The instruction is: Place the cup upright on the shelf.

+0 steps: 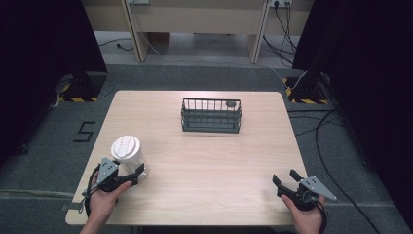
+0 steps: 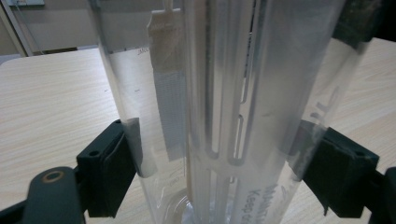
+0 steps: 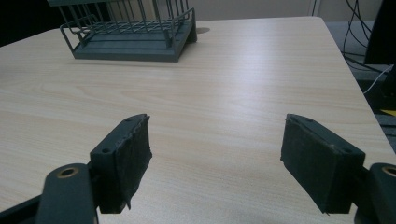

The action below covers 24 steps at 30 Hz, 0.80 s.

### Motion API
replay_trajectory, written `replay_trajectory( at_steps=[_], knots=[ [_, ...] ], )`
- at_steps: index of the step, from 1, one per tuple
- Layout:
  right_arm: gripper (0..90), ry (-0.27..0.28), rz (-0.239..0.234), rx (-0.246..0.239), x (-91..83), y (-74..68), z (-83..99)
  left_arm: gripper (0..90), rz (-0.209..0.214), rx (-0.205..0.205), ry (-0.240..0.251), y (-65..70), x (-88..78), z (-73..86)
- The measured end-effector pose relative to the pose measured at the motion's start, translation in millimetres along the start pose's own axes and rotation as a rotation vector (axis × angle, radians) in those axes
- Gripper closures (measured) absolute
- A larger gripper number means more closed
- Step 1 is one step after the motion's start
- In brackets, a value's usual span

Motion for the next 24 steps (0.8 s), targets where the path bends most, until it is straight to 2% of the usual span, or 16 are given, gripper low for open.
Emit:
replay_trajectory(
  at_steps=[5, 8, 15, 24],
  knots=[
    [24.5, 0.0, -0.003, 0.001, 0.0, 0.4, -0.1, 17.7, -0.003, 0.021, -0.005, 1.9, 0.1, -4.3],
    [24.7, -0.003, -0.002, 0.002, 0.0, 0.7, 0.0, 17.7, -0.006, 0.033, 0.005, 2.6, 1.3, -13.2],
    [24.7, -0.006, -0.004, 0.016, -0.1, 0.5, 0.3, 17.7, 0.008, 0.009, 0.003, 5.4, 7.6, -25.3],
    [25.0, -0.009, -0.006, 0.021, -0.4, -0.5, 0.9, 17.8, 0.027, 0.027, 0.019, 12.1, 15.8, -42.6]
  ],
)
Point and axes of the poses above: each handheld gripper's, and its own axes: x roughly forward along the jaws, z roughly out of its underside, y roughly to its right, the point moved 8 cm from there along x, roughly forward along the jaws, and after that the axes turned 15 degrees about x, right-handed, at the moved point
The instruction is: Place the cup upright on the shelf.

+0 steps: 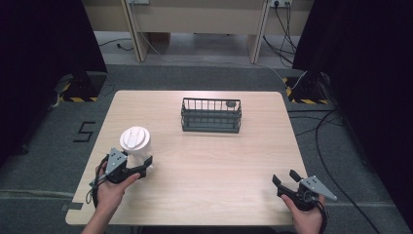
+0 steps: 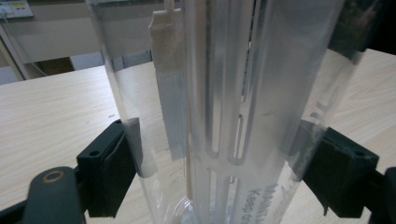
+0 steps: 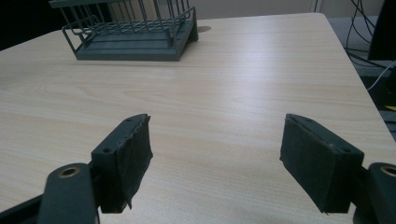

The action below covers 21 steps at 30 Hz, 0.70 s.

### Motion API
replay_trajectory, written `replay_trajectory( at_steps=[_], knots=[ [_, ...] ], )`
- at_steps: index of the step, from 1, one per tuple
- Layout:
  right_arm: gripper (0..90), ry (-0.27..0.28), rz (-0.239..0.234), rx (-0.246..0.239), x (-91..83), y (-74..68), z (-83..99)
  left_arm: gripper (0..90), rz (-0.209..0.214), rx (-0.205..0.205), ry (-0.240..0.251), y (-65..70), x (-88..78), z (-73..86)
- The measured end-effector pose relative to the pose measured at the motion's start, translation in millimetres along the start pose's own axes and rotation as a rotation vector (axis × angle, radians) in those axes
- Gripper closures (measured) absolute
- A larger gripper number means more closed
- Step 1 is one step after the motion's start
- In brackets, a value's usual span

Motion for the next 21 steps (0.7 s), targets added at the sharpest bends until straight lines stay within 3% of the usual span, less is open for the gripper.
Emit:
replay_trajectory(
  at_steps=[21],
  knots=[
    [25.8, -0.005, -0.005, 0.001, 0.3, -0.6, 0.4, 17.8, 0.021, 0.009, 0.018, 4.5, 17.9, -22.1]
  ],
)
Point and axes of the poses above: each handheld gripper's, and its own axes: x roughly forward along the jaws, z roughly out of its underside, y roughly to its right, the point moved 8 cm from there along x, roughly forward along the jaws, and after that the axes turned 15 degrees about x, right-handed, at the moved point
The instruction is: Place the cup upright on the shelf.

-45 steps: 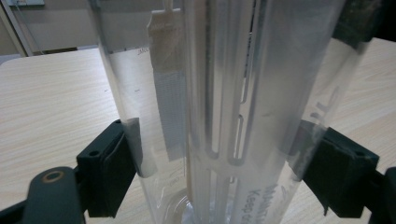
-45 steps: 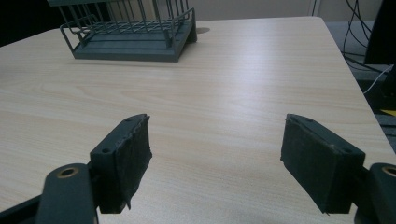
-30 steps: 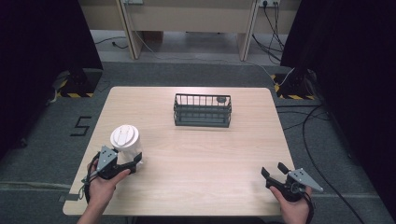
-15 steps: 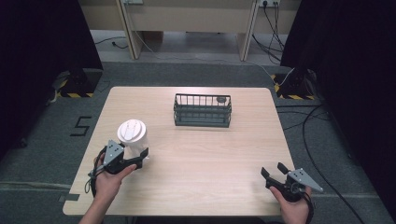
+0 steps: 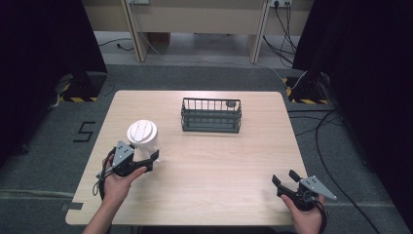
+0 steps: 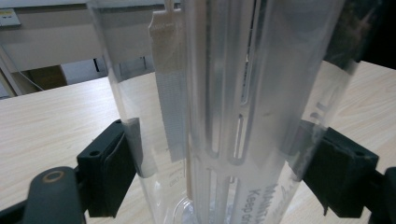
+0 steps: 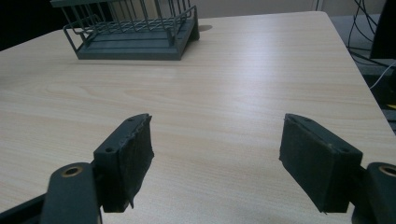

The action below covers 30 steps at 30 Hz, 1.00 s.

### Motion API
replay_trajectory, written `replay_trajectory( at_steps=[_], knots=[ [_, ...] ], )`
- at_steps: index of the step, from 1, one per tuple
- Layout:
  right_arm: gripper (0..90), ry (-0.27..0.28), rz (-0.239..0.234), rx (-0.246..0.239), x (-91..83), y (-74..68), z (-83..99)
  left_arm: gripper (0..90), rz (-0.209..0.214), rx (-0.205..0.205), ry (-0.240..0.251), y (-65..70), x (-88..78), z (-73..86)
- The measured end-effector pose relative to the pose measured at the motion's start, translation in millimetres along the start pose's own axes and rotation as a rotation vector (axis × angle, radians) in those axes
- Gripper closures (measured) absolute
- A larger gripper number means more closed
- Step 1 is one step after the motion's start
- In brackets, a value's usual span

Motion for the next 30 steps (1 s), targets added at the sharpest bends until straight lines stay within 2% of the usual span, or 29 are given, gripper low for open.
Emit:
replay_trajectory(
  at_steps=[5, 15, 19, 20, 21, 30],
  knots=[
    [25.8, 0.0, -0.001, -0.004, 0.2, 0.1, -0.1, 17.8, 0.009, -0.009, 0.001, 1.5, 6.4, -5.2],
    [26.2, -0.001, -0.004, 0.001, 0.6, 0.9, -0.3, 17.8, 0.019, 0.007, 0.015, 4.1, 17.9, -19.5],
    [26.2, 0.002, -0.002, 0.0, 0.1, 1.1, -0.5, 17.8, 0.023, 0.008, 0.015, 4.8, 21.5, -21.7],
    [26.2, -0.004, -0.007, 0.02, 0.0, -0.5, 0.5, 17.8, 0.024, 0.009, 0.015, 5.1, 22.4, -22.3],
    [26.2, 0.001, -0.003, 0.006, 0.0, 0.9, -0.3, 17.8, 0.026, 0.01, 0.015, 5.5, 24.3, -23.5],
    [26.4, -0.001, -0.005, 0.019, -0.2, 0.7, -0.1, 17.8, 0.028, 0.007, 0.018, 4.1, 30.1, -28.8]
  ],
)
Point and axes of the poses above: each handheld gripper's, and its own axes: x roughly forward along the jaws, z roughly out of its underside, y roughly to its right, the point moved 8 cm from there along x, roughly forward along the jaws, and after that the axes turned 15 degrees about x, right-handed, at the moved point
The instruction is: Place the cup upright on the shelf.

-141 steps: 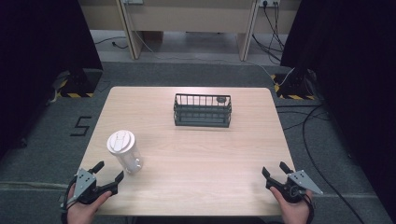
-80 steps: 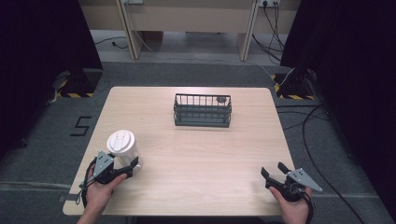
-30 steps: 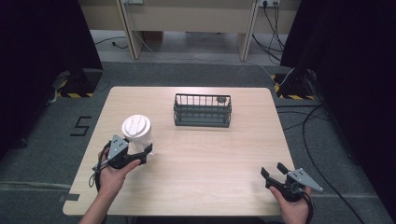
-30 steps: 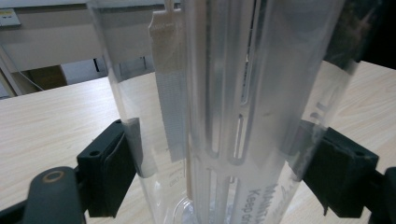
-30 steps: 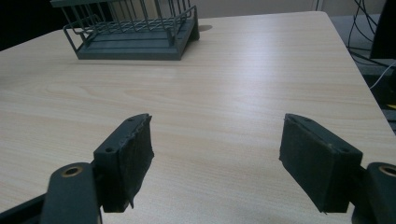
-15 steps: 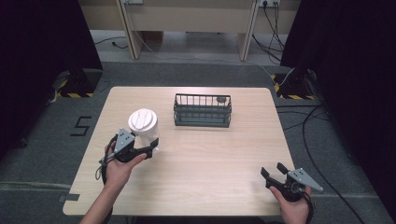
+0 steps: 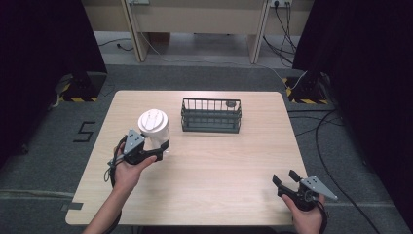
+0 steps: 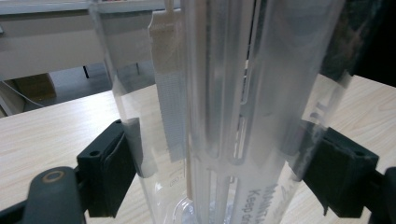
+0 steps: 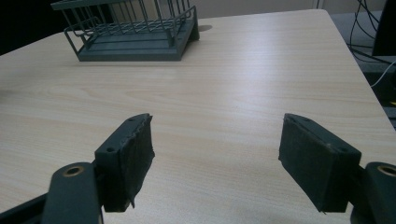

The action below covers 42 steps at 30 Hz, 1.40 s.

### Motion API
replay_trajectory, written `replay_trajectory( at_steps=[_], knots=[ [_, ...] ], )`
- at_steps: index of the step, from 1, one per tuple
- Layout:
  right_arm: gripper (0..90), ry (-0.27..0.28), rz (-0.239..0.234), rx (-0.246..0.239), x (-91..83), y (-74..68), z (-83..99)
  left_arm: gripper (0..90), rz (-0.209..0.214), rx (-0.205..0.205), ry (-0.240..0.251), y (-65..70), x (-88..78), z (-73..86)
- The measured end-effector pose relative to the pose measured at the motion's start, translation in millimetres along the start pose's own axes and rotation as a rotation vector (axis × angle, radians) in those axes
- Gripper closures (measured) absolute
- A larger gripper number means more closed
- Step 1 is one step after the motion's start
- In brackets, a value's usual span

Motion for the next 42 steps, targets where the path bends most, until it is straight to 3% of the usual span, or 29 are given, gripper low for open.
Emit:
replay_trajectory(
  at_steps=[42],
  knots=[
    [27.0, -0.003, -0.001, 0.008, 0.0, 0.5, 0.0, 17.8, 0.038, 0.041, 0.033, 10.3, 35.4, -39.4]
  ],
)
Point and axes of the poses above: each handheld gripper's, and its own axes: x roughly forward along the jaws, z roughly out of its underside, y roughly to its right, the point moved 8 cm from there along x, roughly forward along the jaws, and after that the axes turned 15 degrees about x, right-handed, at the moved point
